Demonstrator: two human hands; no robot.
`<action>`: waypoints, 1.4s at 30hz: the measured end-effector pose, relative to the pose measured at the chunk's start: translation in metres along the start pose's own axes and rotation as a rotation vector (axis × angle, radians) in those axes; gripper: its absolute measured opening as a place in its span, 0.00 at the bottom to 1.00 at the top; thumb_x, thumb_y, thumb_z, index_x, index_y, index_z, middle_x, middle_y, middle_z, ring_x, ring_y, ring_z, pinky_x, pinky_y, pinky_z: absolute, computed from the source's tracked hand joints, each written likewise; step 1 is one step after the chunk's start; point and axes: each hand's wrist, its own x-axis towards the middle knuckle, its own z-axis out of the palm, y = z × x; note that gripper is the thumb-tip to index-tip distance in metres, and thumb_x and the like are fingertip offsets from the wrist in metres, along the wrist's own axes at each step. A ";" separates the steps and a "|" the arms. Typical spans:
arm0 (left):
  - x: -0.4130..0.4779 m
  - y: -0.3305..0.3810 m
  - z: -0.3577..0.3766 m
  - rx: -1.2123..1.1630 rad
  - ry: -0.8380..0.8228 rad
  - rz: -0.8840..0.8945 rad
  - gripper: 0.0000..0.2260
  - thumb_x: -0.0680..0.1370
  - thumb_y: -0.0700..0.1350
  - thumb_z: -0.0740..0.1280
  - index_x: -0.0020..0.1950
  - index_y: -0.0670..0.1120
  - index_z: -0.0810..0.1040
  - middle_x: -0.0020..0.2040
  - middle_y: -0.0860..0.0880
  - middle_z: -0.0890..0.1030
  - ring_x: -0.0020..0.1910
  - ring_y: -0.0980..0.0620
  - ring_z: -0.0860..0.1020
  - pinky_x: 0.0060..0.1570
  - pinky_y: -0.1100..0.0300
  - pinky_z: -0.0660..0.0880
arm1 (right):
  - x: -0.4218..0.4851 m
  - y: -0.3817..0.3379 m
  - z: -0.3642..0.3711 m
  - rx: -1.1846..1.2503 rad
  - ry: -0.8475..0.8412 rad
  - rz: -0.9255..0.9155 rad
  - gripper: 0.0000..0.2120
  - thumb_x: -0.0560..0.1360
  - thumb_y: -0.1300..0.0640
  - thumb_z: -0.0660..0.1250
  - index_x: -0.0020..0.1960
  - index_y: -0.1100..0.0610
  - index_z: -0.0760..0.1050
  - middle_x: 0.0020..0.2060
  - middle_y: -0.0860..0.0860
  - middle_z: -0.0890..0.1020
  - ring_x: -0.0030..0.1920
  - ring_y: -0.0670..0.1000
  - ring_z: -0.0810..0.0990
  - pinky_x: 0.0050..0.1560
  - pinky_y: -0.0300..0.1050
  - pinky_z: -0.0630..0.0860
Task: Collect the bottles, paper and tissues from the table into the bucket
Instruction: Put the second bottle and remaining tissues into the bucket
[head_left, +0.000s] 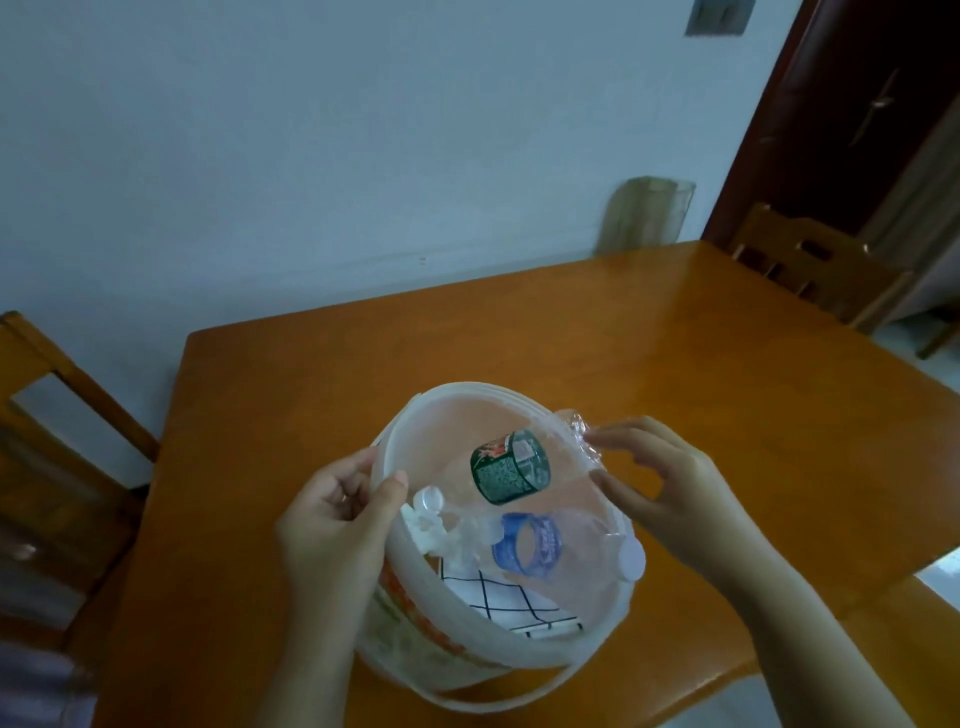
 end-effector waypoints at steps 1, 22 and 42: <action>-0.004 0.002 0.003 -0.015 0.003 -0.005 0.13 0.68 0.40 0.71 0.40 0.60 0.81 0.31 0.55 0.80 0.33 0.54 0.78 0.35 0.55 0.76 | -0.006 0.005 -0.007 -0.005 0.033 0.024 0.14 0.70 0.54 0.69 0.55 0.48 0.75 0.48 0.36 0.74 0.51 0.31 0.72 0.50 0.23 0.67; -0.152 0.016 0.105 -0.145 -0.132 -0.128 0.08 0.72 0.37 0.67 0.44 0.50 0.79 0.36 0.49 0.82 0.30 0.57 0.79 0.26 0.66 0.74 | -0.166 0.106 -0.114 0.542 0.231 0.514 0.10 0.72 0.58 0.65 0.53 0.51 0.76 0.49 0.47 0.80 0.47 0.49 0.80 0.41 0.45 0.81; -0.198 -0.024 0.052 0.218 -0.760 -0.052 0.11 0.73 0.45 0.68 0.54 0.55 0.75 0.48 0.51 0.79 0.42 0.68 0.76 0.36 0.72 0.73 | -0.314 0.039 -0.090 0.531 0.561 0.763 0.10 0.72 0.61 0.66 0.48 0.46 0.76 0.47 0.47 0.81 0.46 0.51 0.79 0.42 0.42 0.76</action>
